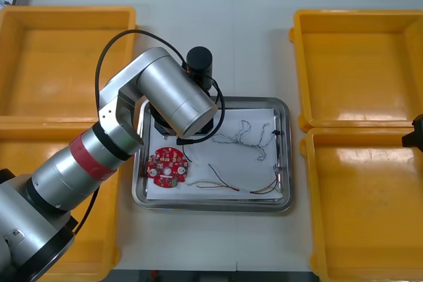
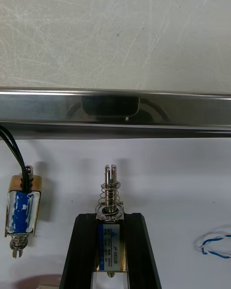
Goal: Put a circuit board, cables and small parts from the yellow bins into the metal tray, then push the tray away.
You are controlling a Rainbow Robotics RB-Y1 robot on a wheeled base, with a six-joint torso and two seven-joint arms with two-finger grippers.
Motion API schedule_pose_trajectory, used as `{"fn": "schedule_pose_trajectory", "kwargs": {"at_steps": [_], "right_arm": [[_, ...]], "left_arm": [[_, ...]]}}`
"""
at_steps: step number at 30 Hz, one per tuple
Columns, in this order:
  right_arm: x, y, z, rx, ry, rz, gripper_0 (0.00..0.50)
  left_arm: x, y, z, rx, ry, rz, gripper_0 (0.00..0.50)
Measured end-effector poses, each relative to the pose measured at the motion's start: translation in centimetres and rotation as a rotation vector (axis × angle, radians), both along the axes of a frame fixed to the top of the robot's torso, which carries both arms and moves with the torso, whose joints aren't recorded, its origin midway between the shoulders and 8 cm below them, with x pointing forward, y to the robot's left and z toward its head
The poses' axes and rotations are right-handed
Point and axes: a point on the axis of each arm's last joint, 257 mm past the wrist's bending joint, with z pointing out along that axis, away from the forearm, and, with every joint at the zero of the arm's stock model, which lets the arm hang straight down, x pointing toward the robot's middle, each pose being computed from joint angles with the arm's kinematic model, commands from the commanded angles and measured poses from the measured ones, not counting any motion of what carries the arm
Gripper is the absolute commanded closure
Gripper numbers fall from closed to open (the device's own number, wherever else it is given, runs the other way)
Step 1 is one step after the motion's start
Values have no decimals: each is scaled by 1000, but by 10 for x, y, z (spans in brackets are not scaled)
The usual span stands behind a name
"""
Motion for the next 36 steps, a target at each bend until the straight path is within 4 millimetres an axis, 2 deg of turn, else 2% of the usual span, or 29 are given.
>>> {"fn": "schedule_pose_trajectory", "kwargs": {"at_steps": [5,6,8,9,10,11,13,16,22,25,36], "right_arm": [[0,0,0,0,0,0,0],[0,0,0,0,0,0,0],[0,0,0,0,0,0,0],[0,0,0,0,0,0,0],[0,0,0,0,0,0,0],[0,0,0,0,0,0,0],[0,0,0,0,0,0,0],[0,0,0,0,0,0,0],[0,0,0,0,0,0,0],[0,0,0,0,0,0,0],[0,0,0,0,0,0,0]], "left_arm": [[0,0,0,1,-1,0,500],[0,0,0,1,-1,1,482],[0,0,0,1,-2,1,310],[0,0,0,1,-2,1,269],[0,0,0,1,-2,1,198],[0,0,0,1,-2,1,171],[0,0,0,1,-2,1,69],[0,0,0,1,-2,1,0],[0,0,1,0,1,1,0],[-7,1,6,-4,20,5,0],[-37,-3,52,-63,68,-13,0]]}}
